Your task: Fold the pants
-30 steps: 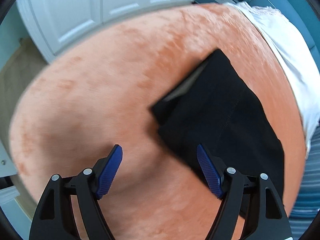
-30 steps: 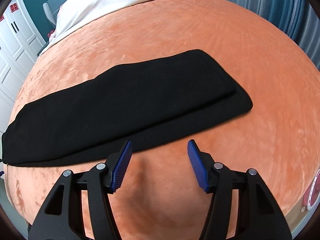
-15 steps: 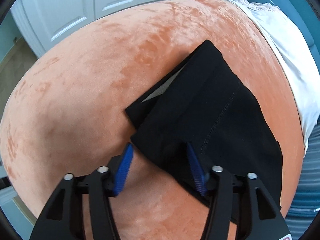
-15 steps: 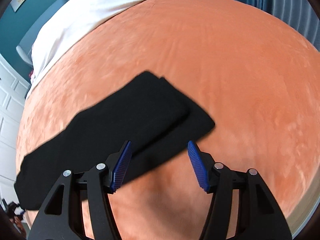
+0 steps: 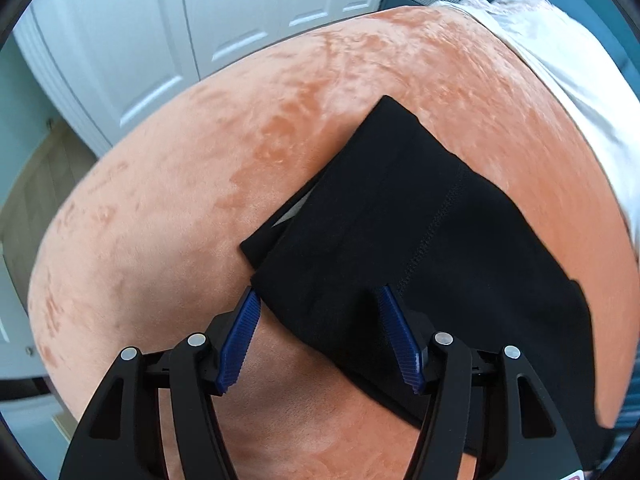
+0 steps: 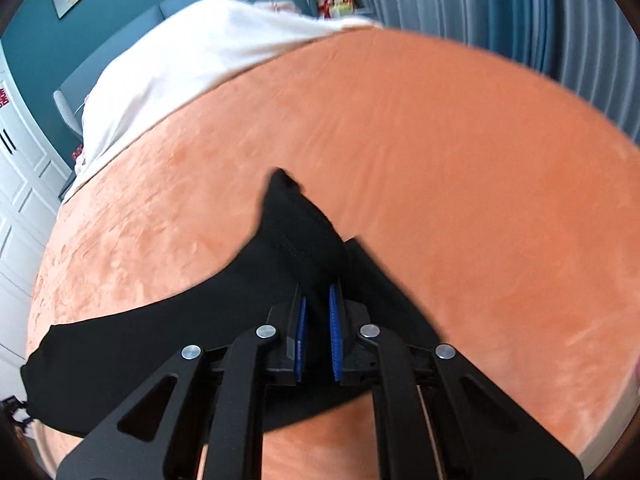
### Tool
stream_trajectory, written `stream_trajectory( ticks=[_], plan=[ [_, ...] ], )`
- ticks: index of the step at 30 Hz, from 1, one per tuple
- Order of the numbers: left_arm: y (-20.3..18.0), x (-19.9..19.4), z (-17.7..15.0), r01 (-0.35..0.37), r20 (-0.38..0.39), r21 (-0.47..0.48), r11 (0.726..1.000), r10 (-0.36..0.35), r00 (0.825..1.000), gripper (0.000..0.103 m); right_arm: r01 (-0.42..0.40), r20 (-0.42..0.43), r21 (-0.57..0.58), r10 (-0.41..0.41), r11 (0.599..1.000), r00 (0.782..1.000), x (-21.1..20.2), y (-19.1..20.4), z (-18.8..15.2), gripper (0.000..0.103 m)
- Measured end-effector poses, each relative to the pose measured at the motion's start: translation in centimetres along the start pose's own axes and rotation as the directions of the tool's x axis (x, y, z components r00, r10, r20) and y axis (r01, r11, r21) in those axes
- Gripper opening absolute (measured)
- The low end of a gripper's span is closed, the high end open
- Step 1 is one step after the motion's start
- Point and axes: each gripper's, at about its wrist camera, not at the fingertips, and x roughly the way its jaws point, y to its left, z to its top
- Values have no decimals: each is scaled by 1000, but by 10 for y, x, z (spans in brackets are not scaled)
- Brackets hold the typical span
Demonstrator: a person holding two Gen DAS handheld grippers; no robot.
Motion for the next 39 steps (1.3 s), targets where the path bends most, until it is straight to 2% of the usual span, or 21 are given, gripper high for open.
stream_trajectory(
  ticks=[3,4,5,8,9,11,12,14,15,17,18,21,24,27,29,30,33,34,35,36,39],
  plan=[
    [-2,15,-4,-27,-28,19,999,28,999,60,58,-149,-28,-61,998,987,45,-17,-23,11],
    [0,17,-5,-24,-29,17,1000,24,999,60,79,-146,-59,-87,995,986,50,-14,-30,11],
    [3,18,-6,-18,-21,9,1000,18,1000,62,102,-116,-82,-111,991,987,43,-7,-30,12],
    [9,4,-5,-10,13,-12,1000,10,1000,61,127,-59,-45,-130,991,990,17,2,-25,30],
    [11,-4,-5,-11,34,-18,1000,12,999,61,151,-28,-48,-153,987,988,6,4,-24,29],
    [16,-24,-4,-21,82,-28,999,23,996,61,236,84,-84,-229,968,970,-28,18,-23,30],
    [16,-32,-3,-26,106,-32,999,29,994,61,233,129,-108,-219,966,967,-43,31,-24,30],
    [11,-51,-4,-18,164,-17,1000,21,986,65,134,132,-137,-116,981,984,-54,56,-28,29],
    [4,-59,-5,-22,200,2,1000,21,980,67,46,95,-171,-30,984,995,-53,81,-33,29],
    [-13,-68,-10,-28,248,60,998,12,969,72,-61,31,-232,70,971,997,-45,124,-45,29],
    [-25,-68,-12,-33,264,98,995,6,964,75,-152,-31,-268,149,951,988,-37,161,-57,29],
    [-63,-51,-11,-27,256,201,979,-26,966,76,-304,-129,-362,275,881,953,-21,252,-89,29],
    [-90,-17,0,-25,185,256,966,-23,983,76,-456,-258,-468,377,757,890,-4,371,-137,29],
    [-103,21,10,-20,91,276,961,-6,996,76,-521,-333,-515,401,681,853,15,452,-168,28],
    [-102,41,11,-64,67,272,960,47,997,76,-527,-363,-529,384,665,849,39,489,-176,28],
    [-98,49,12,-65,62,265,962,50,997,76,-523,-375,-543,368,657,851,50,504,-181,28],
    [-96,47,7,-64,106,305,950,33,994,80,-495,-388,-557,318,667,865,87,533,-174,25],
    [-99,49,4,-76,115,330,941,39,993,81,-492,-396,-542,309,682,865,102,536,-168,25],
    [-102,51,0,-96,132,359,928,51,990,81,-510,-414,-500,324,700,850,107,536,-163,25],
    [-104,50,-4,-110,149,378,919,56,987,81,-518,-420,-474,334,712,844,103,538,-157,25],
    [-102,48,-6,-104,157,392,914,45,987,81,-537,-357,-479,405,694,842,74,540,-145,26]
  ],
)
